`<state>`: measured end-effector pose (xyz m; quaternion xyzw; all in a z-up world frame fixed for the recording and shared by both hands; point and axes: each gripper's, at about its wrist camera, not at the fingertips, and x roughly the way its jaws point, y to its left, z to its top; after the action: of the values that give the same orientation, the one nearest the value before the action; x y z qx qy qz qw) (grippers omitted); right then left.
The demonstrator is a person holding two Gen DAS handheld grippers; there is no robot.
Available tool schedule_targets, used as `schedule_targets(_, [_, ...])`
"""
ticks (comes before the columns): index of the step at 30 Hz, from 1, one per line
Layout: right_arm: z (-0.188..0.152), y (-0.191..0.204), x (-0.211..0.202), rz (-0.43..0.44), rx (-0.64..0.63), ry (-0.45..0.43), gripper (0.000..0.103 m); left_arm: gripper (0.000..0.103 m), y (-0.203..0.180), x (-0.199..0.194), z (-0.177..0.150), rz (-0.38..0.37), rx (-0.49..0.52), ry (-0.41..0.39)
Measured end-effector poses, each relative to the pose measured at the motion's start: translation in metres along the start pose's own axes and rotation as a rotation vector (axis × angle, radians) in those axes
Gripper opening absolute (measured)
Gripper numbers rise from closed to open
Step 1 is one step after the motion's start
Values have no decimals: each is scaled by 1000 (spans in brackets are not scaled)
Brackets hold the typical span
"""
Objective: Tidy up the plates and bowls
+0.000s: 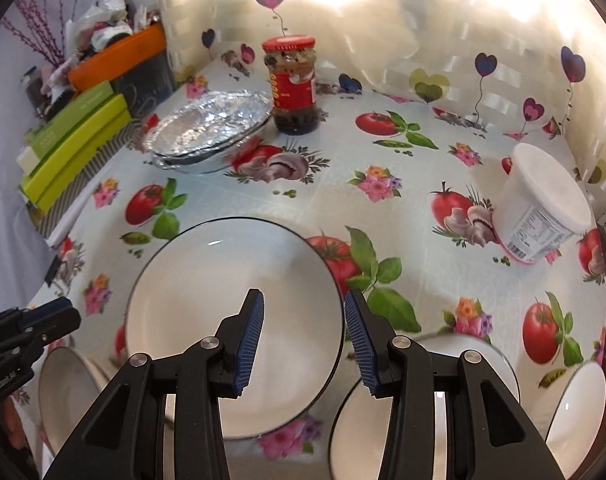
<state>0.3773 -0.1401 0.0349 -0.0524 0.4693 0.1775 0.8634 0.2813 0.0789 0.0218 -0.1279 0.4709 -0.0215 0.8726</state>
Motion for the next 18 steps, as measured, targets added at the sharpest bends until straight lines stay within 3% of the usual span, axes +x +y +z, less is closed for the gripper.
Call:
schedule_targets(13, [14, -16, 38, 51, 3, 58, 41, 23, -8, 41, 8, -29, -22, 109])
schedule_targets(18, [13, -15, 46, 63, -11, 80, 29, 23, -13, 46, 9, -27, -13, 119])
